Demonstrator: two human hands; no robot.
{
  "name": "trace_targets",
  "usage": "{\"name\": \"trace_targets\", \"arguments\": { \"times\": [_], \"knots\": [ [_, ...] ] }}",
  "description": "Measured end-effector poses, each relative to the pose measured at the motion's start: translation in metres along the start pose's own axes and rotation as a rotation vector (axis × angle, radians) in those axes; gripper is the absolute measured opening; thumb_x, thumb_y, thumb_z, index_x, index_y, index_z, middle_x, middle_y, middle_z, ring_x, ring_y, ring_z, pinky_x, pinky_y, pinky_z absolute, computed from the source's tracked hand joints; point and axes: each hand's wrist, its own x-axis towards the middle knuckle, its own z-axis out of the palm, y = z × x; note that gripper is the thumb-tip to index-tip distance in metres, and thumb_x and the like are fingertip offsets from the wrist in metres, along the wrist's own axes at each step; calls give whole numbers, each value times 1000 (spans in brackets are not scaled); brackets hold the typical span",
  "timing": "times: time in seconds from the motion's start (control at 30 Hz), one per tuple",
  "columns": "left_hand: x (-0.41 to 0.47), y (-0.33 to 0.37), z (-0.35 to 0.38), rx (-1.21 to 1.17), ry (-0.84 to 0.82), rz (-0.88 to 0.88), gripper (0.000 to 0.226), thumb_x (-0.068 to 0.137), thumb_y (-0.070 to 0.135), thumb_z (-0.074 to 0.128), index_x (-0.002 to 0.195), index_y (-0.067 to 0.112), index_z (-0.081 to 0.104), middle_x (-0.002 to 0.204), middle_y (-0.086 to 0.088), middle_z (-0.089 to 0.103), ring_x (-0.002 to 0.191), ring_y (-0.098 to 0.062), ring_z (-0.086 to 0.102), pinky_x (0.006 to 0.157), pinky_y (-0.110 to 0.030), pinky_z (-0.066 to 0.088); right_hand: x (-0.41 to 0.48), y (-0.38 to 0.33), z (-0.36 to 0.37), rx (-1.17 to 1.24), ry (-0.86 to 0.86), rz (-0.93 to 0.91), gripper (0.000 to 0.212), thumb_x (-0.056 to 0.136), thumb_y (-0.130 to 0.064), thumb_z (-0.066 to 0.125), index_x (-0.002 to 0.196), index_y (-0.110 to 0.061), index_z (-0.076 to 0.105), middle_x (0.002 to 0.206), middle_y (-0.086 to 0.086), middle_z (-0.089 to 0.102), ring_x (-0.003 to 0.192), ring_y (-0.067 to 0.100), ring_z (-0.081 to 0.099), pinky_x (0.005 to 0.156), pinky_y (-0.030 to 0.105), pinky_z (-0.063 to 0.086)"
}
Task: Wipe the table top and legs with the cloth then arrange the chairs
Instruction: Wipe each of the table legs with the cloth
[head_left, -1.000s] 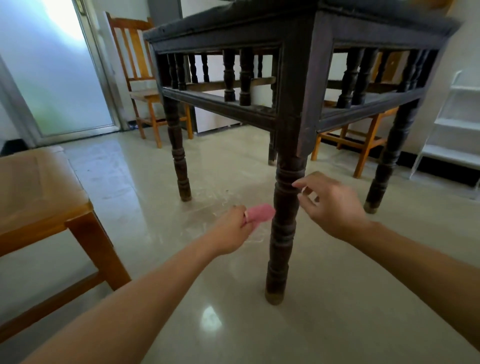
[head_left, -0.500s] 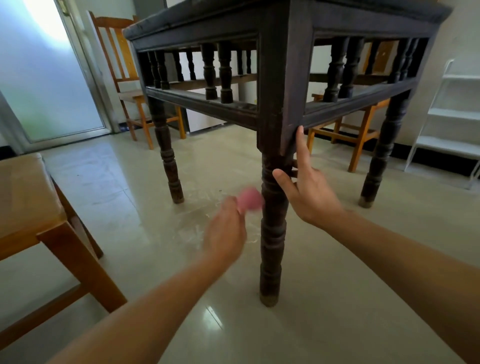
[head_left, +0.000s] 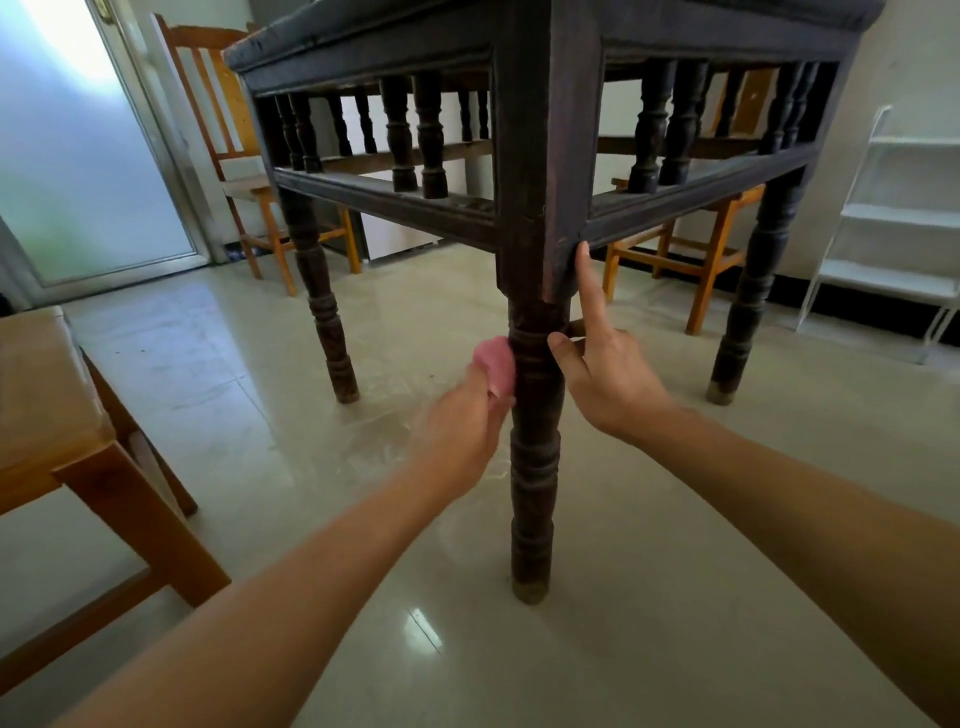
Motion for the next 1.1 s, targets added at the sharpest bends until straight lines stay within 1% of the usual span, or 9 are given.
{"name": "trace_targets", "arguments": {
  "times": [0.13, 0.33, 0.47, 0.53, 0.63, 0.73, 0.9, 1.03, 1.1],
  "knots": [
    [-36, 0, 21, 126, -355, 172, 34, 103, 34, 33, 130, 18, 20, 83, -1, 60, 67, -14, 62, 58, -24, 53, -3, 1, -1, -27, -8, 18, 85, 103, -20, 42, 143, -48, -28, 130, 13, 58, 97, 24, 65, 82, 37, 52],
    [2, -10, 3, -43, 58, -30, 31, 101, 37, 40, 122, 14, 39, 79, 8, 52, 65, -6, 51, 55, -16, 35, -1, 3, -1, -28, -16, 27, 85, 104, -21, 41, 142, -47, -29, 133, 10, 58, 92, 17, 63, 79, 29, 48],
    [-33, 0, 24, 306, -440, 264, 24, 100, 28, 42, 122, 21, 37, 92, 3, 55, 76, -15, 57, 63, -26, 44, -3, 2, -1, -33, -10, 29, 83, 104, -22, 41, 143, -47, -28, 128, 12, 59, 92, 20, 63, 81, 35, 51],
    [-56, -12, 33, 217, -630, 286, 19, 100, 32, 42, 113, 19, 47, 98, -1, 60, 85, -21, 61, 72, -32, 48, -4, 1, -2, -21, -9, 39, 83, 104, -22, 41, 144, -48, -27, 122, 13, 62, 93, 23, 65, 84, 42, 53],
    [-32, -25, 28, -209, -276, -141, 24, 99, 38, 43, 113, 20, 49, 92, 2, 62, 84, -17, 63, 73, -31, 53, -4, 0, 1, -15, -4, 39, 83, 104, -23, 43, 146, -44, -25, 126, 12, 61, 99, 25, 65, 85, 41, 51],
    [-3, -23, 22, -173, 23, -160, 23, 100, 35, 42, 113, 18, 47, 91, 3, 61, 81, -14, 61, 69, -28, 50, -10, -2, 6, -11, 14, 58, 84, 103, -24, 45, 147, -41, -24, 137, 9, 56, 112, 26, 62, 94, 43, 50],
    [-63, -28, 52, 307, -703, 248, 20, 99, 31, 43, 114, 19, 50, 96, -2, 61, 85, -21, 61, 78, -34, 50, -18, -1, 11, -31, 14, 83, 91, 100, -26, 52, 148, -39, -24, 144, 6, 51, 111, 25, 63, 97, 43, 46],
    [-30, -39, 36, -41, -111, -237, 24, 101, 33, 41, 118, 17, 47, 88, 4, 57, 73, -10, 56, 63, -26, 47, -16, 2, 19, -38, 19, 96, 92, 100, -24, 53, 149, -36, -24, 145, 6, 50, 116, 25, 61, 98, 44, 47],
    [-15, -32, 28, 25, 16, -262, 27, 102, 31, 37, 124, 16, 43, 84, 5, 54, 70, -9, 53, 59, -23, 43, -15, 4, 23, -29, 38, 95, 91, 100, -24, 52, 149, -34, -24, 145, 6, 50, 123, 27, 56, 102, 45, 44]
  ]
}}
